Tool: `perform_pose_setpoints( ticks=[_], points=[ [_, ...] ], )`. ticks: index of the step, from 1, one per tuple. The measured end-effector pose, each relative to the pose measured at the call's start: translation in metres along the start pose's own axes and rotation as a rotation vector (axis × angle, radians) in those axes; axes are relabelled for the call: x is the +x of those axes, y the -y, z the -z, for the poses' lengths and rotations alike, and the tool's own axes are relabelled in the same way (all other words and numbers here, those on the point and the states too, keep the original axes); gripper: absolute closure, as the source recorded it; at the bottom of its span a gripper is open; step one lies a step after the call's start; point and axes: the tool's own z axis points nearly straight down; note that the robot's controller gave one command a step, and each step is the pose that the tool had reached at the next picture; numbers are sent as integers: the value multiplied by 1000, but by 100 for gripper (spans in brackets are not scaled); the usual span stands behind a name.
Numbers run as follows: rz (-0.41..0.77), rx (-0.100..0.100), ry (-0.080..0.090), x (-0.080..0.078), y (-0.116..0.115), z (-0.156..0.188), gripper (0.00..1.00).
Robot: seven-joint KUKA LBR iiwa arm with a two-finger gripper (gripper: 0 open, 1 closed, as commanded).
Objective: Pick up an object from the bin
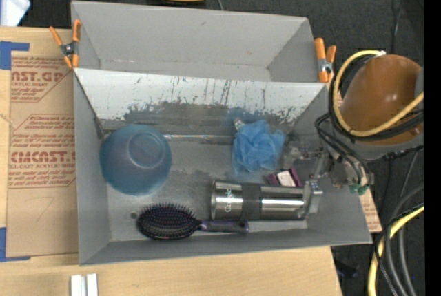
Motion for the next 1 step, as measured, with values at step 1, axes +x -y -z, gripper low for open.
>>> perform_pose_setpoints(
  ticks=[1],
  points=[
    [68, -6, 29, -36, -69, 21, 0]
  ],
)
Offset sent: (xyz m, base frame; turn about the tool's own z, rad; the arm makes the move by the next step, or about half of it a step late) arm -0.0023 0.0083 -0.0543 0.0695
